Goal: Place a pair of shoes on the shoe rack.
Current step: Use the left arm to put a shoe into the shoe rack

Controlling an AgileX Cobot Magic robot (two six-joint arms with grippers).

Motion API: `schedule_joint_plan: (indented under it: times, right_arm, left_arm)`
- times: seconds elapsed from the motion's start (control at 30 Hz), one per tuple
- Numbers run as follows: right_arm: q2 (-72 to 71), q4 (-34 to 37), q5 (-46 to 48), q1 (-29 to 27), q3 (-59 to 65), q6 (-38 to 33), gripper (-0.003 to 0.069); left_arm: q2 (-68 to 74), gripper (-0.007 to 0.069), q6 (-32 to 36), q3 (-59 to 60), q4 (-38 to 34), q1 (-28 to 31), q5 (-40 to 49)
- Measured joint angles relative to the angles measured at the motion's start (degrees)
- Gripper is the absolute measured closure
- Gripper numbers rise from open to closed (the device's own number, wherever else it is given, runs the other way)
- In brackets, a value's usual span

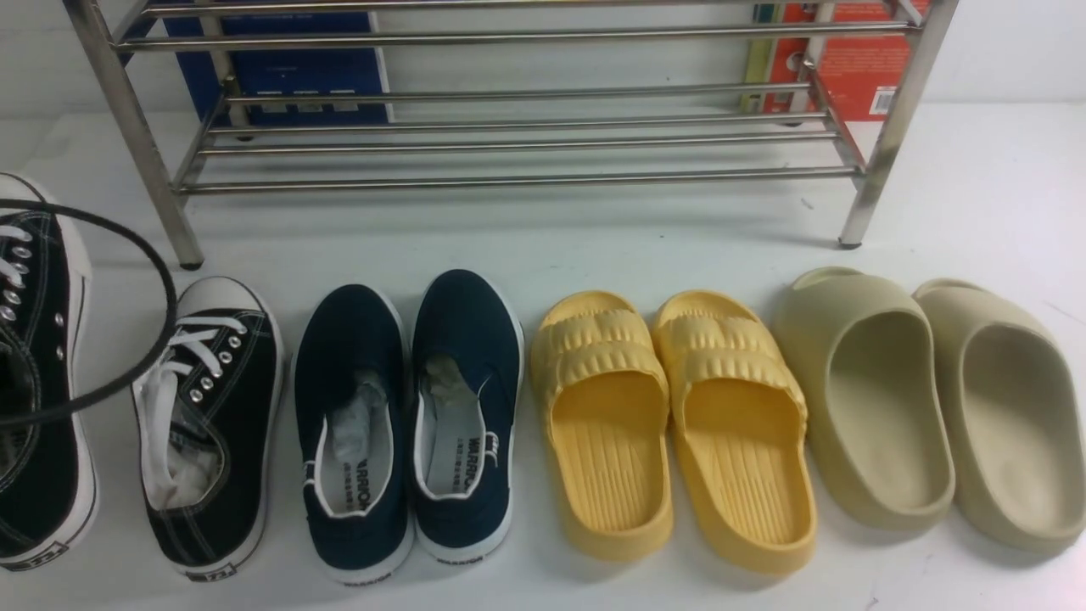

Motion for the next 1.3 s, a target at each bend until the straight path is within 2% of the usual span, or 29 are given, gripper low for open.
schedule_joint_plan:
  times: [0.13, 0.33, 0.47, 1.3]
  right_arm:
    - [0.0, 0.0, 0.0, 0.0, 0.0, 0.0, 0.0419]
    - [0.0, 0.0, 0.0, 0.0, 0.0, 0.0, 0.0419]
    - [0.0, 0.0, 0.0, 0.0, 0.0, 0.0, 0.0419]
    - [0.0, 0.0, 0.0, 0.0, 0.0, 0.0, 0.0419]
  left_arm:
    - [-3.1, 0.0632, 0.0, -0.9, 0.3, -3.5, 1.9]
    - [-0.2, 0.0632, 1.1, -6.9, -0.6, -18.6, 6.2]
    - [6.3, 0.0632, 1.1, -11.8, -0.6, -22.9, 8.5]
    - [41.7, 0.0632, 0.3, -46.0, 4.2, -23.3, 10.6]
